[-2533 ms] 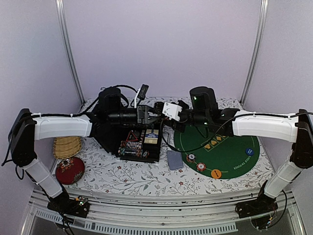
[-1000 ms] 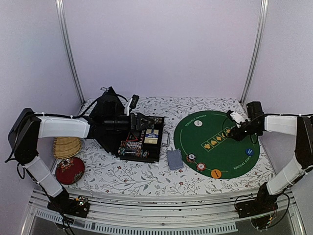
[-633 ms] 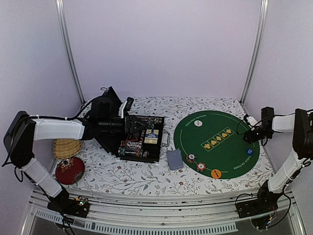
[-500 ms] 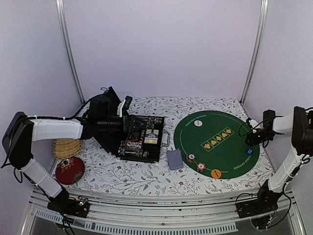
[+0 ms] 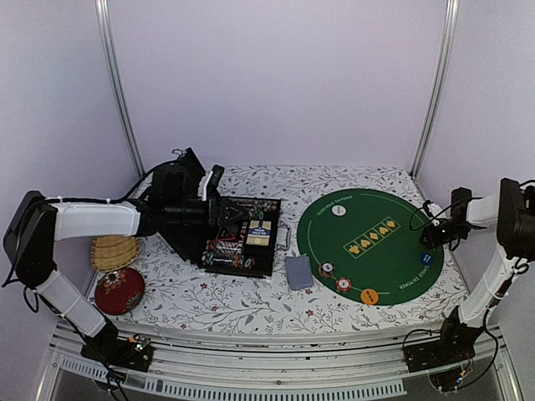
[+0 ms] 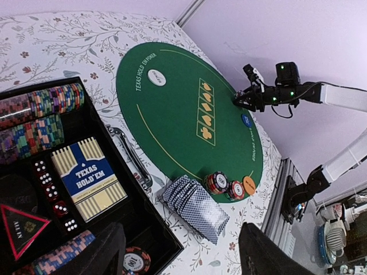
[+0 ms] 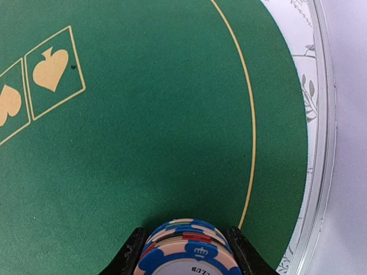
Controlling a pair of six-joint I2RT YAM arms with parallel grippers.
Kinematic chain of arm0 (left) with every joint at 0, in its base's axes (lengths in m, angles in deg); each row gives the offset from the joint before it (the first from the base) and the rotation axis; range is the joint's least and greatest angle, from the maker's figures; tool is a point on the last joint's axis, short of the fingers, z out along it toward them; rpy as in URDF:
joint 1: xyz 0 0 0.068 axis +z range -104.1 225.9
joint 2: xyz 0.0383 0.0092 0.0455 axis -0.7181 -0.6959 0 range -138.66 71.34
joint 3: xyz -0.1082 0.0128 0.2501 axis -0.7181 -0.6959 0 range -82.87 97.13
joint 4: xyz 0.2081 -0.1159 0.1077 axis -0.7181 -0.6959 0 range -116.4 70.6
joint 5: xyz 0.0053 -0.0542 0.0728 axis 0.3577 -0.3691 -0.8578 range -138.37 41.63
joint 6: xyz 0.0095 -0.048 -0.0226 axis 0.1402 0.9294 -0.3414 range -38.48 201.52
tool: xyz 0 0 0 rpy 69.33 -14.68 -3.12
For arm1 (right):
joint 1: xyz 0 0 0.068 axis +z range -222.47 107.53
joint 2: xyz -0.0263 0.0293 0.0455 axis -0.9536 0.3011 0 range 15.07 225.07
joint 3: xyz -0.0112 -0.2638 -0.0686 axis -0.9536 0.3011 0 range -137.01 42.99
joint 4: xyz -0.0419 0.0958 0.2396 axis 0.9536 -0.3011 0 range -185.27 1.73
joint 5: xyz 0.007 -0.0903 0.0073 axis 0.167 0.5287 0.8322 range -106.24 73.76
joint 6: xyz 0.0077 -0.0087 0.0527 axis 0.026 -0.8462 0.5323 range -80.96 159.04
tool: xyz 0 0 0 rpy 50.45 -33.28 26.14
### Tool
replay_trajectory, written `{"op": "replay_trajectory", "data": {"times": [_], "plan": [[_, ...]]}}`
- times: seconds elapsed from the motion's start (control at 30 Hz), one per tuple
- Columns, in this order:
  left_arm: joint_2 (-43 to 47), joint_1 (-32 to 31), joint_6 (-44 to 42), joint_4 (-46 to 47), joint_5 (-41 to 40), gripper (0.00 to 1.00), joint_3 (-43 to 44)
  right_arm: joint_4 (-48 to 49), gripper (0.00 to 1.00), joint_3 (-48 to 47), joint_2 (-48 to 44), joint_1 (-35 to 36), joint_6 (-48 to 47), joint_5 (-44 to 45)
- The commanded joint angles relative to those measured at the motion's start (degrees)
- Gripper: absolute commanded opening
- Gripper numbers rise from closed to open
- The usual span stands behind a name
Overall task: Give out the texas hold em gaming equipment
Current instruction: Place the poker chips pile in the small blind area.
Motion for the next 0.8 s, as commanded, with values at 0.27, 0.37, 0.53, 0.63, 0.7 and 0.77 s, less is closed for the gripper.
{"op": "replay_trajectory", "data": {"times": [0.27,0.37,0.53,0.63,0.7,0.77], "plan": [[1.8,1.4,-1.3,-1.9,-0.1,0.71,1.6,1.7,0.58,-0.8,4.6,-0.2,-0.1,2.7],[1.9,1.5,-1.2,-2.1,-0.1,0.71,1.7,1.6,0.61,-1.1,4.5,-0.2,-0.1,2.7],[2.4,1.6,-1.5,-2.7,-0.5,0.71,1.4,1.3,0.64,-1.6,3.6,-0.1,-0.1,1.4],[2.4,1.7,-1.7,-3.2,-0.8,0.71,1.4,1.5,0.74,-1.8,2.0,0.1,0.3,-2.0],[2.4,1.8,-1.6,-3.1,-0.8,0.71,1.5,1.7,0.82,-1.9,1.0,0.3,0.6,-3.5],[2.4,1.8,-1.7,-3.1,-0.7,0.71,1.7,1.8,0.88,-2.3,0.2,0.4,1.0,-3.6]]}}
